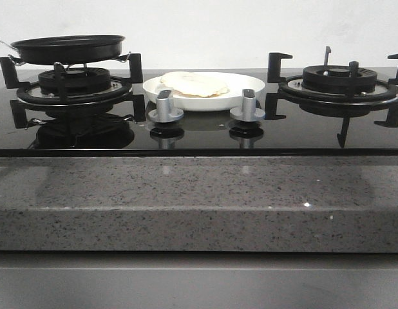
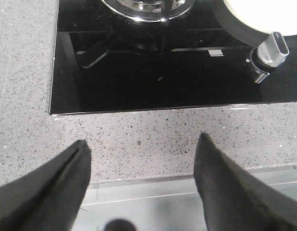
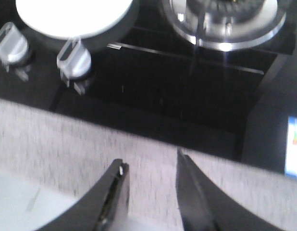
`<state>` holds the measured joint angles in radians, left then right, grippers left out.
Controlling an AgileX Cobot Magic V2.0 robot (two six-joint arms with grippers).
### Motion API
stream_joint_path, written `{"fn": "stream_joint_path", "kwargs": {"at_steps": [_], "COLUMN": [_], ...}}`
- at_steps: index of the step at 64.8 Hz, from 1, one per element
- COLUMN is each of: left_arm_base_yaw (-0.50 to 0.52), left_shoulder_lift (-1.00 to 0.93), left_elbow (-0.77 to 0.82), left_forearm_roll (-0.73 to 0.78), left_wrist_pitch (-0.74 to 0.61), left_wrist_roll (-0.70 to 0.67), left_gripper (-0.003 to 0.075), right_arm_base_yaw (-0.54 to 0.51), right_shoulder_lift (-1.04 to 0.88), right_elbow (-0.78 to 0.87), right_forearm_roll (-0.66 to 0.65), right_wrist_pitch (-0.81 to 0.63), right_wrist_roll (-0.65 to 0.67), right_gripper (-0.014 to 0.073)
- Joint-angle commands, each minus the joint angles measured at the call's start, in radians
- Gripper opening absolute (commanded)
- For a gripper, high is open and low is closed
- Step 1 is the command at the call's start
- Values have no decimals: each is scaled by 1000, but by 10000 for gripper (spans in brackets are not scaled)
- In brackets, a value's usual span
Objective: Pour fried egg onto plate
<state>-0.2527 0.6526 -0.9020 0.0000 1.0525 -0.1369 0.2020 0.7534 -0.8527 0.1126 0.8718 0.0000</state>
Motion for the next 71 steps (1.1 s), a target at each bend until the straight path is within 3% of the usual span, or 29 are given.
{"fn": "stream_joint_path", "kwargs": {"at_steps": [1, 17, 33, 40, 48, 54, 63, 71], "left_arm_base_yaw": [-8, -8, -8, -8, -8, -8, -8, -8], "left_shoulder_lift": [0, 0, 2, 2, 2, 2, 2, 2], "left_elbow": [-26, -26, -24, -24, -24, -24, -24, -24], "left_forearm_roll": [0, 0, 0, 0, 0, 0, 0, 0], "left_wrist_pitch": [-64, -65, -79, -79, -79, -79, -79, -79], "left_wrist_roll": [-8, -8, -8, -8, -8, -8, -8, -8], "left_gripper": [462, 462, 456, 384, 214, 102, -6, -19], "right_arm_base_yaw": [-5, -5, -5, -5, -5, -5, -5, -5], "right_shoulder_lift": [-87, -281, -332, -332, -332, -332, -332, -332], "right_elbow": [34, 179, 221, 221, 221, 221, 221, 221], "right_forearm_roll": [-8, -8, -8, -8, -8, -6, -7, -7], "right_wrist_pitch": [-52, -52, -53, -54, -54, -48, -45, -45], "right_wrist_roll": [-9, -9, -9, -9, -9, -8, -8, -8], "right_gripper": [278, 278, 251, 111, -75, -65, -67, -67]}}
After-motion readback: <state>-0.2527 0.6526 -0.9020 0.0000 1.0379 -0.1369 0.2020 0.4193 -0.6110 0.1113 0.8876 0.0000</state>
